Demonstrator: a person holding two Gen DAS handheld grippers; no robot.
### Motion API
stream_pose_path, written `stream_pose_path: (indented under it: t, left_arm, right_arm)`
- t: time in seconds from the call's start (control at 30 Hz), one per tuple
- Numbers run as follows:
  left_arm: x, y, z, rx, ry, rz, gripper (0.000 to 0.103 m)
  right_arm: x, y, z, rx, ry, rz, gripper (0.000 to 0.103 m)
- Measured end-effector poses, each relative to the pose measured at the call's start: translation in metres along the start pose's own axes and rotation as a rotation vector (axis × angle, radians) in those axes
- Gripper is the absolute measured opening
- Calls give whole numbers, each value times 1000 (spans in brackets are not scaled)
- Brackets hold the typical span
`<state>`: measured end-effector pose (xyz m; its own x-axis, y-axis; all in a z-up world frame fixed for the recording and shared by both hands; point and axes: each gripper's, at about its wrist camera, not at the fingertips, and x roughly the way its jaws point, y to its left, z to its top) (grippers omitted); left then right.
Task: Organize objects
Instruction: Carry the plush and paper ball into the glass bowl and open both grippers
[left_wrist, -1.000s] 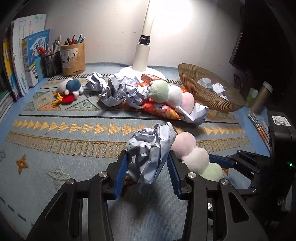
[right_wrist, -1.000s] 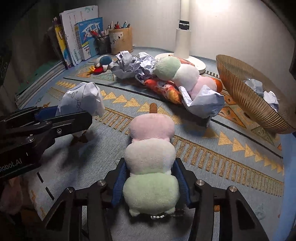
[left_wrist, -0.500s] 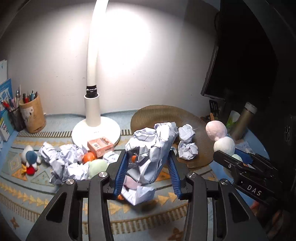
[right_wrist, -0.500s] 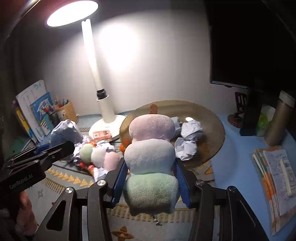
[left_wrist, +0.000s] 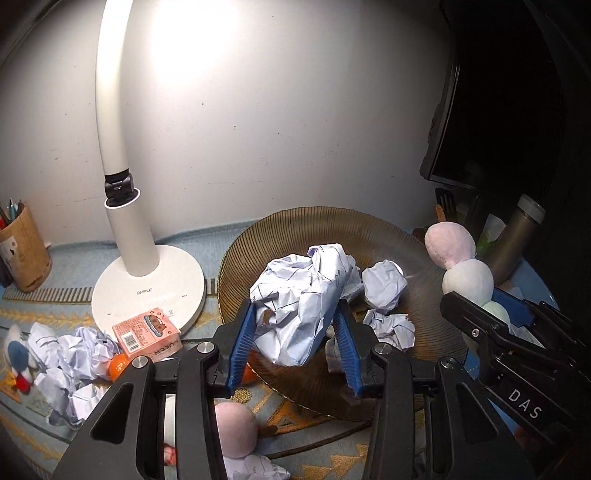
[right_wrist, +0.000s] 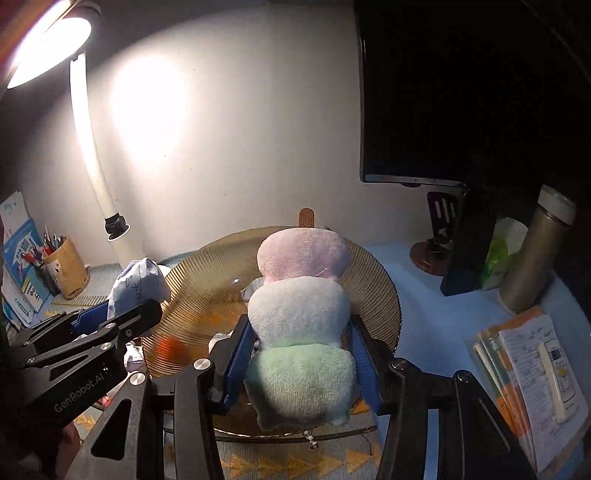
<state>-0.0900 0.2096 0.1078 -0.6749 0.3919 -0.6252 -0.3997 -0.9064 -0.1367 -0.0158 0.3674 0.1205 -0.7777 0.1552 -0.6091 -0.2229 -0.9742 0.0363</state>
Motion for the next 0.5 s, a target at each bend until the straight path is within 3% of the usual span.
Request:
stream_pose_path:
  t: [0.07,0.17,0.2,0.23,0.27,0.43,0.5]
  left_arm:
    - [4,-2,-2,7,4,4,41]
    - [7,-2,-4,7,-1,16,51]
    - [8,0,-4,4,8,12,53]
    - [9,1,-5,-1,18,5,57]
    - [9,3,-5,-7,22,4,57]
    - [-17,14,-13,-32,-3,8,57]
    - [-40,22,-21,-39,-37,37,57]
  right_arm:
    - [4,1,0,-7,2,-7,50]
    - [9,2,0,-14,13,-4,51]
    - [10,2,0,-11,17,-3,54]
    - [10,1,0,-5,17,-5,64]
    - [8,0,-1,-1,10,-7,70]
    - [-7,9,-2,-34,-12,-8,70]
    - [-16,15,-6,-43,-10,13,76]
